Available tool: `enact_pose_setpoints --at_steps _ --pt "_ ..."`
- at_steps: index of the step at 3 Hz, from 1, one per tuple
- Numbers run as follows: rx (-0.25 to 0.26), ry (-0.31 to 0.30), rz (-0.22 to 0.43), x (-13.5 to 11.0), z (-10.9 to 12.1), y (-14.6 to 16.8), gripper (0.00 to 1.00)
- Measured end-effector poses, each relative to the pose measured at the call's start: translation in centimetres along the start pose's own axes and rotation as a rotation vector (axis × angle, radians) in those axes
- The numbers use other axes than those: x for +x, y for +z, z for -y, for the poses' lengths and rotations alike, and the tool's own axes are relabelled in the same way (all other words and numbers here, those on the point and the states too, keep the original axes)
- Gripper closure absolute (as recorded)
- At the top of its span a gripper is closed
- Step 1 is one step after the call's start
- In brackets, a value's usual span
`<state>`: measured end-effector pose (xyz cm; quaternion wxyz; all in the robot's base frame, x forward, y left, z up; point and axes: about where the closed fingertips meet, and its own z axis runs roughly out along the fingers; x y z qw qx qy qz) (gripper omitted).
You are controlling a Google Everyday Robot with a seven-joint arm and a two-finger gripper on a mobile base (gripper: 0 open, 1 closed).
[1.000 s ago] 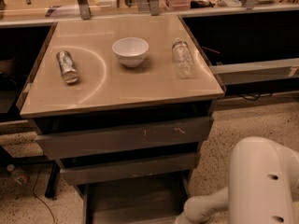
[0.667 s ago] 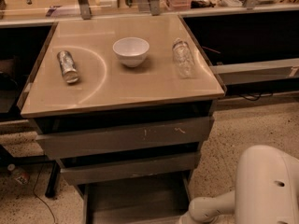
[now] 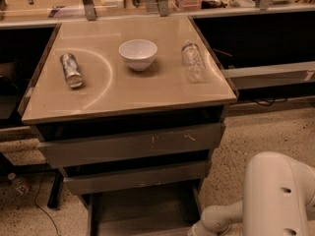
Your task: Close bottom drawer
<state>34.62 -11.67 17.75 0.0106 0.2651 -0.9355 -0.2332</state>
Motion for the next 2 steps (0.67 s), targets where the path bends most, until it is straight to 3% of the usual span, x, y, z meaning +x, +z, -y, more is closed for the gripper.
enact_pose_setpoints --at_steps 1,2 --pt "0.028 -0.001 -0.004 -0.53 0.22 -0.51 1.00" --pt "0.029 -0.001 -0.004 -0.57 0.20 -0.51 0.83"
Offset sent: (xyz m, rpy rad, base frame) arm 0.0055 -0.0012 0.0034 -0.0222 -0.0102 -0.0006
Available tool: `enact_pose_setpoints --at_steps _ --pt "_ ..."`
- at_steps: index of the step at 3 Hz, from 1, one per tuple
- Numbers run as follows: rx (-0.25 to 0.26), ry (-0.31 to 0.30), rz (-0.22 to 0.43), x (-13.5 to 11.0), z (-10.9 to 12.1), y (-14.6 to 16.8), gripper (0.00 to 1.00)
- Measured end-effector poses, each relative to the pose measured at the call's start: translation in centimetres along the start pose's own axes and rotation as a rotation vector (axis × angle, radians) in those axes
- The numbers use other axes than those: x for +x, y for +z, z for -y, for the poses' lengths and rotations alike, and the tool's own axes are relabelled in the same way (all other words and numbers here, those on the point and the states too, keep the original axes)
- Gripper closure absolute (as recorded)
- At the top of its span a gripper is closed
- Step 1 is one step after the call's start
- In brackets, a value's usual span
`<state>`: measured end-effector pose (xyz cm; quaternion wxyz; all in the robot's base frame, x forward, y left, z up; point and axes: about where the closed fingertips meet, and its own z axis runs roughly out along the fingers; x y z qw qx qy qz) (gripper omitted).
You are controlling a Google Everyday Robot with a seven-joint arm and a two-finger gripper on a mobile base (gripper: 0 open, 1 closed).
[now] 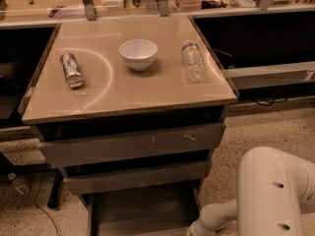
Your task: Close bottom drawer
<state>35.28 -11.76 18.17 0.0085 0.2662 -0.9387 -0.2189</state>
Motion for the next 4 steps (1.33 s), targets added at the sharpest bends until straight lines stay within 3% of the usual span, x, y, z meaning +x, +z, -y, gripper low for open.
enact_pose_setpoints --at_steps 3,4 --pt "0.000 0.000 0.000 0.00 0.00 0.01 0.12" --pt "0.000 0.000 0.000 0.01 -0.01 0.01 0.00"
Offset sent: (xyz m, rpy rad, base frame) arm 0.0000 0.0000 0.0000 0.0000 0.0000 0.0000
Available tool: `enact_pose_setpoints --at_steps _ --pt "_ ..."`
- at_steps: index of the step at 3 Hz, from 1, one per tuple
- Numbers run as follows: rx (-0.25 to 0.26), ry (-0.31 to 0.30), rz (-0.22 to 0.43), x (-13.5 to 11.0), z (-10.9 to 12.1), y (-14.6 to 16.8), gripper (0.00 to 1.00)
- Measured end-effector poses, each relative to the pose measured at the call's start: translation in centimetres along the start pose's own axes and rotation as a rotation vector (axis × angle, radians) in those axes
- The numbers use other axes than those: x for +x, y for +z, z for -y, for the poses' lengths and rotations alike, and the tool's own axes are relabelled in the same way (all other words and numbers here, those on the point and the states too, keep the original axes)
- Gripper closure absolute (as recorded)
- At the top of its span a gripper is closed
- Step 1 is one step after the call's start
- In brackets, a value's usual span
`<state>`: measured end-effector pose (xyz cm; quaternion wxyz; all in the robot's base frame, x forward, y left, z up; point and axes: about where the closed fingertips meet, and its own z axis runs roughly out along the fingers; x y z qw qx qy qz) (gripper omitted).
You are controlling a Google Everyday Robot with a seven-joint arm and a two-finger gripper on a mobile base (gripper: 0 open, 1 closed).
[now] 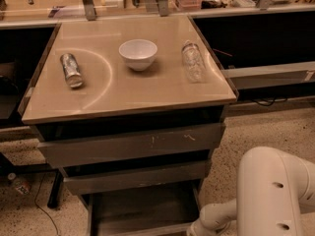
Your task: Close bottom drawer
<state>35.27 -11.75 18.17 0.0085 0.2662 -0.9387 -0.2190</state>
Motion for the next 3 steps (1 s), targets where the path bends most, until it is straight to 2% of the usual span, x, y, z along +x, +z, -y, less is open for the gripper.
enact_pose_setpoints --at_steps 1,2,3 --pt "0.000 0.000 0.000 0.00 0.00 0.00 0.00" --pt "0.000 0.000 0.000 0.00 0.00 0.00 0.18" --pt "0.000 0.000 0.000 0.00 0.00 0.01 0.42"
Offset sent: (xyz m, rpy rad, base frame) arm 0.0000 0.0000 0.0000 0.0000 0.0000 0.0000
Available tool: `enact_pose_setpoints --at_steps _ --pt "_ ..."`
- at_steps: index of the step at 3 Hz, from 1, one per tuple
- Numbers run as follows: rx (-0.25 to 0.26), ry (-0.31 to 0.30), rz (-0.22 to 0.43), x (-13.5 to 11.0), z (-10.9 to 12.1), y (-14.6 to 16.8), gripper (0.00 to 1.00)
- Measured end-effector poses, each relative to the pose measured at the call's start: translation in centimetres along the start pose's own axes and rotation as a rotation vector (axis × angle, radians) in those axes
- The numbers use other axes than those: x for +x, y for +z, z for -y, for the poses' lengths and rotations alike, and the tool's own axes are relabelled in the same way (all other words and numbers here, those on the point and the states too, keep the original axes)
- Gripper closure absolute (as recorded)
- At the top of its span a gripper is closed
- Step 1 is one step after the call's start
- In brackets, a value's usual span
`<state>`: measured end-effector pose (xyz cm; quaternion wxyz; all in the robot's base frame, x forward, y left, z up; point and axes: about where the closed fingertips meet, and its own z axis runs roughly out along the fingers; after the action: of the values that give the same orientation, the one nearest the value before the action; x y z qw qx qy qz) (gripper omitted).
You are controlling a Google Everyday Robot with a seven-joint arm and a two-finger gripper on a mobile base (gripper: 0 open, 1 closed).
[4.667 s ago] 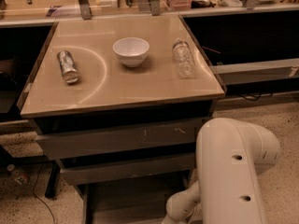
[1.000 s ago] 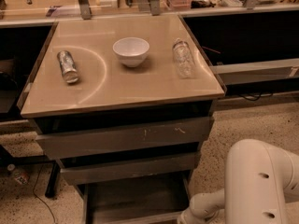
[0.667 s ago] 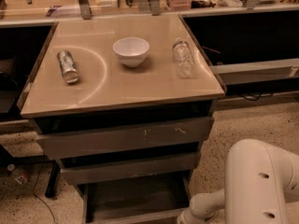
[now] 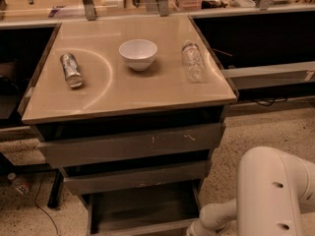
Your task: Close bottom drawer
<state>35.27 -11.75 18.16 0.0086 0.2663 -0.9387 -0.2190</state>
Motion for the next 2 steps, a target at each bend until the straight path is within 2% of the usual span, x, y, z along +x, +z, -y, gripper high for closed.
enact_pose_setpoints --at_steps 1,2 --pt "0.000 0.000 0.000 0.0 0.0 0.0 0.65" --pt "0.027 -0.043 0.004 -2.3 0.9 0.3 0.88"
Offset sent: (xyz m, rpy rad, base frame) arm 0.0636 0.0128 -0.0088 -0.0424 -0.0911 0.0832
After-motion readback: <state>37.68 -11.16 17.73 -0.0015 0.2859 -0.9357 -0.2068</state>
